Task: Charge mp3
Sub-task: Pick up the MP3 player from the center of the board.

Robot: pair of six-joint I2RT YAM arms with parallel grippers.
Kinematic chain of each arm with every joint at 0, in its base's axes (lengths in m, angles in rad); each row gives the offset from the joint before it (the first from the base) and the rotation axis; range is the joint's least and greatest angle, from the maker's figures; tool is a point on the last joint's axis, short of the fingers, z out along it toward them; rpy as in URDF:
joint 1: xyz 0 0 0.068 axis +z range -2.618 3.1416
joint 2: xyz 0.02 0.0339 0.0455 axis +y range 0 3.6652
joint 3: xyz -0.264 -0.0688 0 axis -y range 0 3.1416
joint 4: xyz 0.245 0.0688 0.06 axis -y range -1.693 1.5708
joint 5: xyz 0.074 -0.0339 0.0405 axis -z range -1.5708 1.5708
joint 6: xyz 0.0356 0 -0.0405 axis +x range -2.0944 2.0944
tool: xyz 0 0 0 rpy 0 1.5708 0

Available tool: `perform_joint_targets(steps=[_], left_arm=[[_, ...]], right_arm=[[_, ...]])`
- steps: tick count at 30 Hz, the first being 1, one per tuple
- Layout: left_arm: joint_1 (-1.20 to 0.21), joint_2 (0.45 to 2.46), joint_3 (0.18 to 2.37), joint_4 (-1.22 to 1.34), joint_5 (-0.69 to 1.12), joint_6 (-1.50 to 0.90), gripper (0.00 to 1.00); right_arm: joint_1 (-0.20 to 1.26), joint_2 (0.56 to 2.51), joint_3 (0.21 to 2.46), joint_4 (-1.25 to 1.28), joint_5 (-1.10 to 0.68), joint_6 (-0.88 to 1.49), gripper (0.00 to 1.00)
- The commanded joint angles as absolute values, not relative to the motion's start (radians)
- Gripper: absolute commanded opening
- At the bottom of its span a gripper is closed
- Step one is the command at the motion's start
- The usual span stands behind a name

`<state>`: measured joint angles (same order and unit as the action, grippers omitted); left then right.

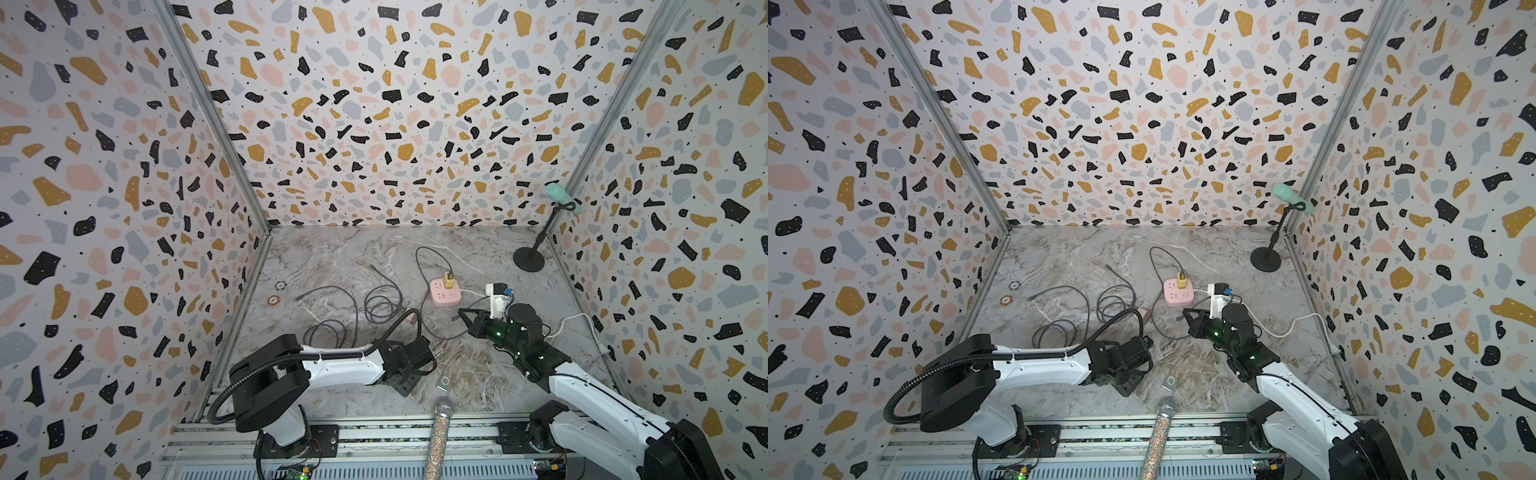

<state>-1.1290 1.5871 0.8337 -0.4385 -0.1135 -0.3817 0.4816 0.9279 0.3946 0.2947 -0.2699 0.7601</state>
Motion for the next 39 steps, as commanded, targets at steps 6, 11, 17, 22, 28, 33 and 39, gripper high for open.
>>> perform_joint_targets(steps=[6, 11, 17, 22, 28, 33, 39], left_arm=[[-1.135, 1.633, 0.86, -0.431, -0.087, -0.397, 0.52], [-1.135, 1.633, 0.856, -0.449, -0.083, -0.411, 0.44], [-1.136, 1.63, 0.837, -0.475, -0.074, -0.428, 0.46], [-1.136, 1.642, 0.828, -0.489, -0.053, -0.418, 0.46], [-1.137, 1.664, 0.817, -0.494, -0.045, -0.423, 0.43], [-1.136, 1.664, 0.805, -0.514, -0.059, -0.436, 0.35], [-1.135, 1.664, 0.834, -0.516, -0.072, -0.468, 0.27]], right_arm=[[0.477, 0.903, 0.395, 0.262, -0.27, 0.746, 0.0], [0.476, 0.89, 0.391, 0.243, -0.258, 0.742, 0.0], [0.474, 0.895, 0.39, 0.235, -0.259, 0.741, 0.0], [0.475, 0.899, 0.394, 0.235, -0.262, 0.74, 0.0], [0.475, 0.902, 0.398, 0.235, -0.261, 0.737, 0.0], [0.474, 0.913, 0.412, 0.224, -0.261, 0.724, 0.0], [0.475, 0.916, 0.419, 0.2, -0.259, 0.708, 0.0]])
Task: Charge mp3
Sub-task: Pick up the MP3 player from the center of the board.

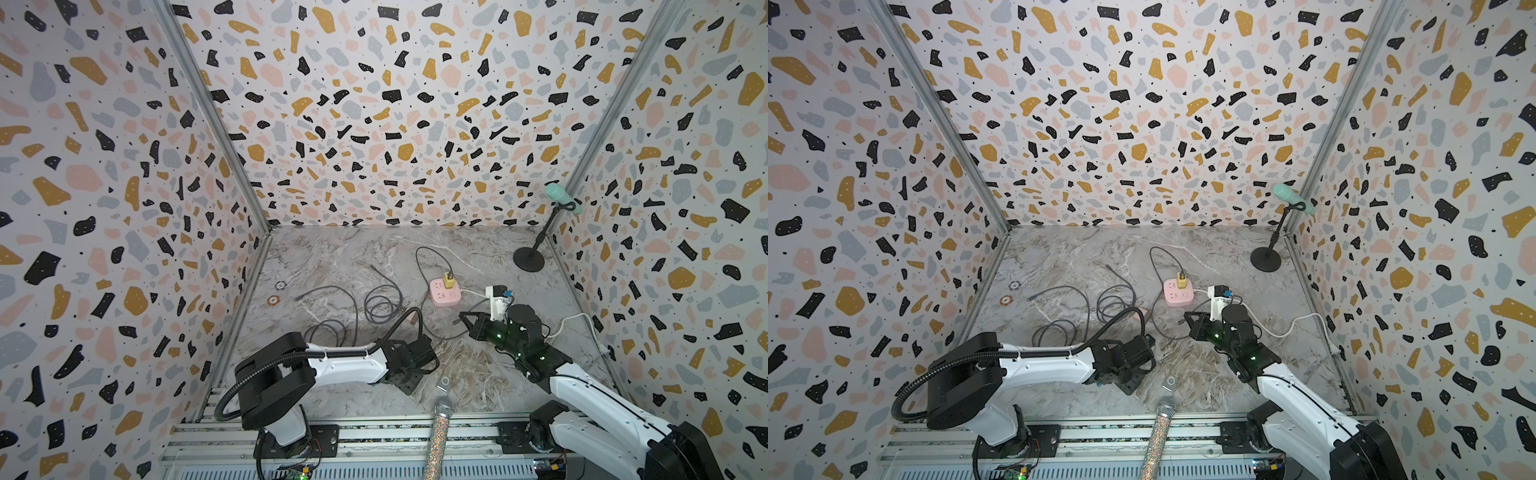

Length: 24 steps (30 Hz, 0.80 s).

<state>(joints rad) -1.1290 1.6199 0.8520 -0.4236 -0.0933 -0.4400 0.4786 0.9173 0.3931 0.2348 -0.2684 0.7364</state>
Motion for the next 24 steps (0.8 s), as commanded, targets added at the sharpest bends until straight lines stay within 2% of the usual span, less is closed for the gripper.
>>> perform_joint_targets(steps=[1, 7, 13, 24], left_arm=[[-1.134, 1.664, 0.843, -0.515, -0.074, -0.474, 0.26], [-1.12, 1.657, 0.909, -0.493, -0.053, -0.504, 0.18], [-1.045, 1.584, 0.929, -0.414, 0.01, -0.561, 0.15], [-0.861, 1.34, 0.846, 0.023, 0.17, -0.829, 0.13]], right_arm=[[0.475, 0.916, 0.422, 0.191, -0.259, 0.702, 0.0], [0.481, 0.903, 0.437, 0.154, -0.243, 0.673, 0.0], [0.534, 0.902, 0.473, 0.12, -0.196, 0.622, 0.0], [0.694, 0.867, 0.482, 0.236, -0.105, 0.585, 0.0]])
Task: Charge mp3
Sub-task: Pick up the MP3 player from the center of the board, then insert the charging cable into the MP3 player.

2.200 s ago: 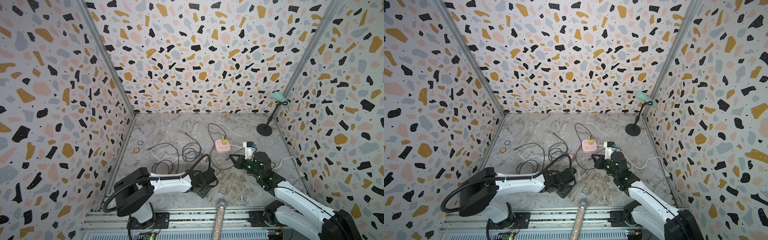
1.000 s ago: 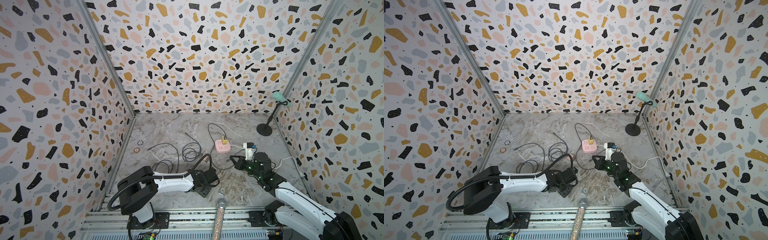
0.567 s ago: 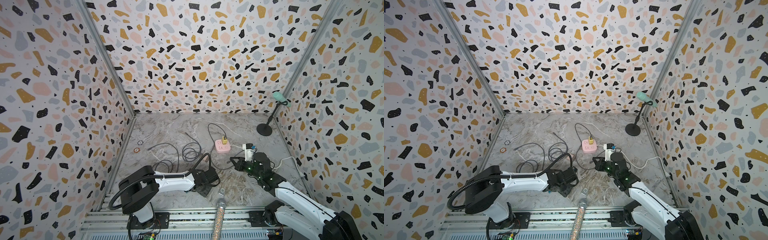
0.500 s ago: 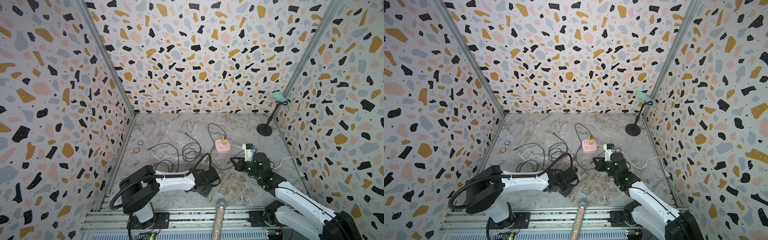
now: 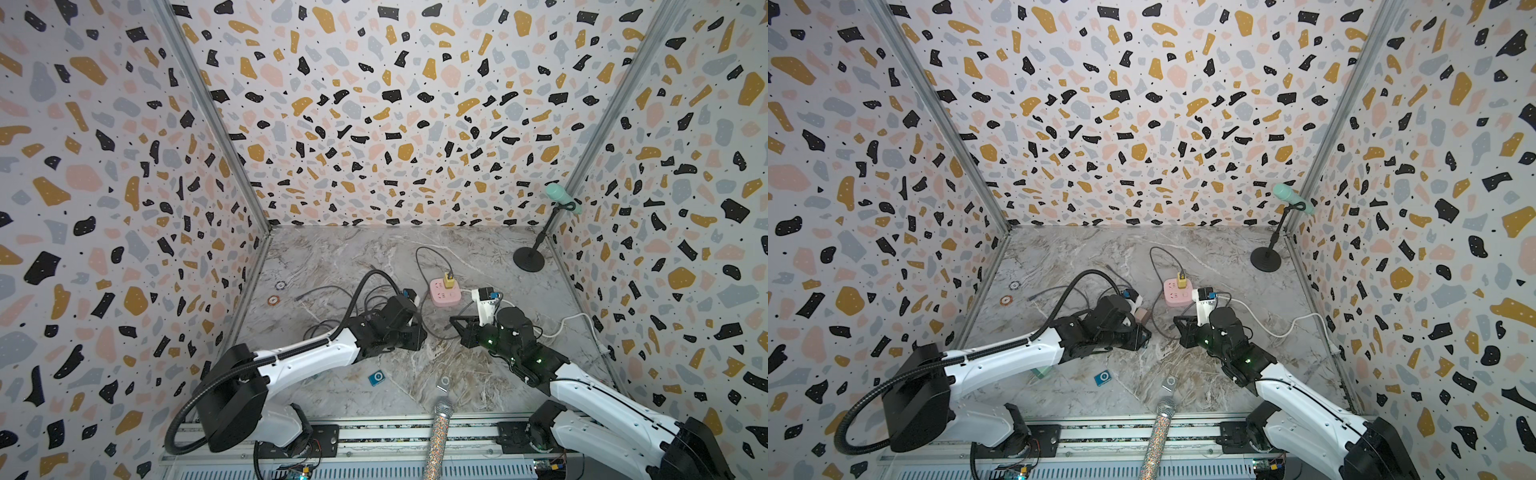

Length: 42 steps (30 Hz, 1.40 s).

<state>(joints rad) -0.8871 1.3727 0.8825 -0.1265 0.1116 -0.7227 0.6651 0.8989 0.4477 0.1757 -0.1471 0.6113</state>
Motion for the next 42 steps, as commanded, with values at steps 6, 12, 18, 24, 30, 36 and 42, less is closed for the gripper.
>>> perform_joint_targets(steps=[6, 12, 18, 24, 30, 36, 42], left_arm=[[-0.829, 1.28, 0.795, 0.197, 0.158, -0.961, 0.12], [-0.828, 1.217, 0.736, 0.311, 0.078, -1.05, 0.12], [-0.829, 1.197, 0.715, 0.367, 0.069, -1.072, 0.11], [-0.831, 1.207, 0.699, 0.388, 0.078, -1.077, 0.11], [-0.83, 1.204, 0.698, 0.376, 0.075, -1.062, 0.11], [-0.83, 1.207, 0.703, 0.373, 0.08, -1.051, 0.1], [-0.83, 1.215, 0.713, 0.353, 0.075, -1.036, 0.1]], right_arm=[[0.798, 0.782, 0.405, 0.474, -0.046, 0.573, 0.0], [0.863, 0.745, 0.351, 0.625, 0.044, 0.584, 0.0], [0.896, 0.788, 0.351, 0.686, 0.074, 0.598, 0.0], [0.909, 0.837, 0.365, 0.743, 0.087, 0.6, 0.0], [0.91, 0.873, 0.387, 0.735, 0.087, 0.594, 0.0], [0.911, 0.893, 0.39, 0.737, 0.098, 0.598, 0.0], [0.911, 0.882, 0.395, 0.742, 0.109, 0.601, 0.0]])
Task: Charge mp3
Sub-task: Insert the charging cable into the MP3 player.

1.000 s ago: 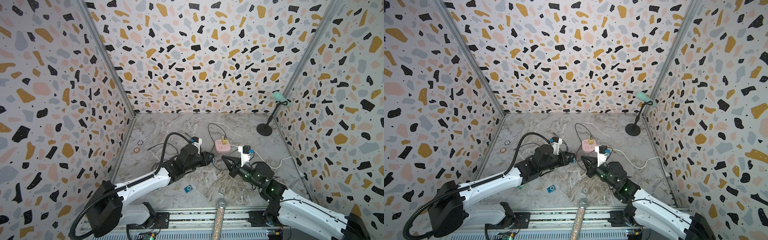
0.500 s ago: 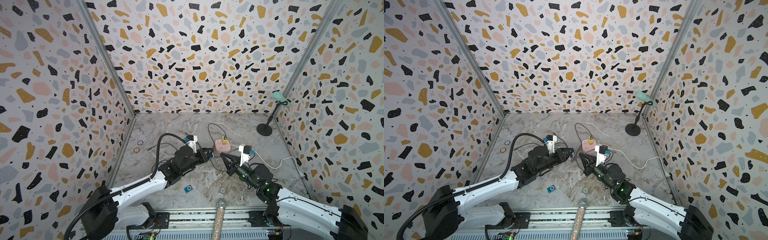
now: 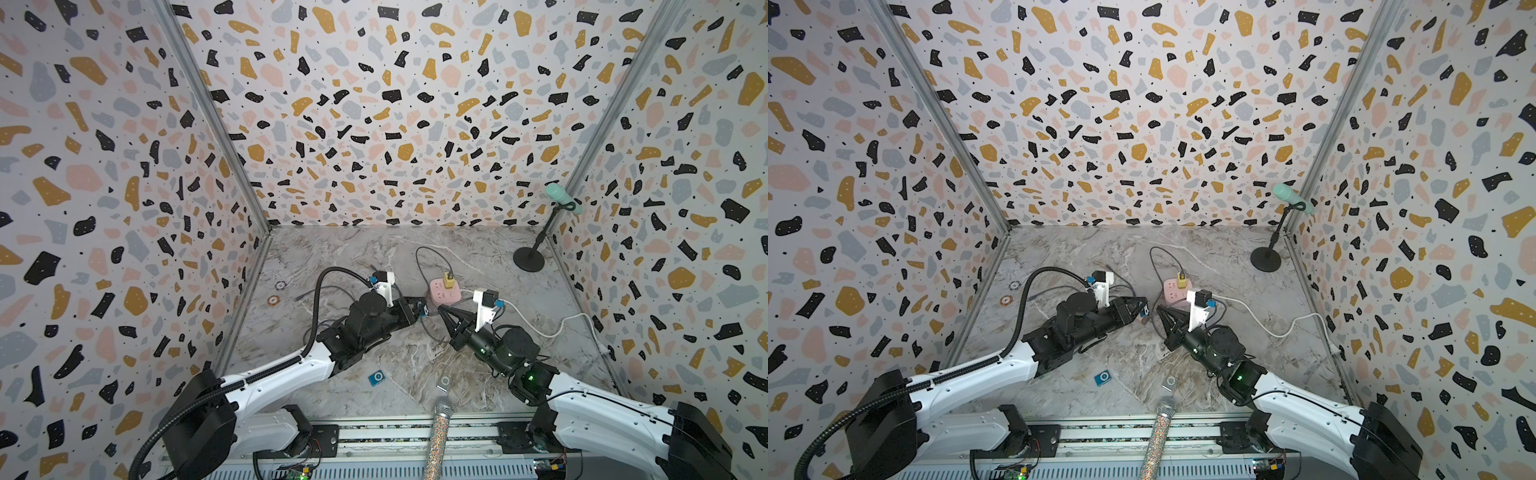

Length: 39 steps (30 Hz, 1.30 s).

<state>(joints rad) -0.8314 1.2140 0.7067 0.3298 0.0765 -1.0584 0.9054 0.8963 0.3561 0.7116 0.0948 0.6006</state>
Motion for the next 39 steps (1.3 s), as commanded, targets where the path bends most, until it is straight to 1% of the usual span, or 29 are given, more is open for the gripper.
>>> perform_joint_targets(steps=[1, 21, 39], left_arm=[[-0.831, 1.215, 0.713, 0.351, 0.076, -1.033, 0.1], [-0.849, 1.229, 0.73, 0.342, 0.071, -1.017, 0.09], [-0.865, 1.231, 0.75, 0.33, 0.056, -1.012, 0.09]], right_arm=[[0.911, 0.879, 0.397, 0.742, 0.107, 0.6, 0.0], [0.911, 0.921, 0.397, 0.735, 0.1, 0.626, 0.0], [0.91, 0.906, 0.382, 0.712, 0.132, 0.611, 0.0]])
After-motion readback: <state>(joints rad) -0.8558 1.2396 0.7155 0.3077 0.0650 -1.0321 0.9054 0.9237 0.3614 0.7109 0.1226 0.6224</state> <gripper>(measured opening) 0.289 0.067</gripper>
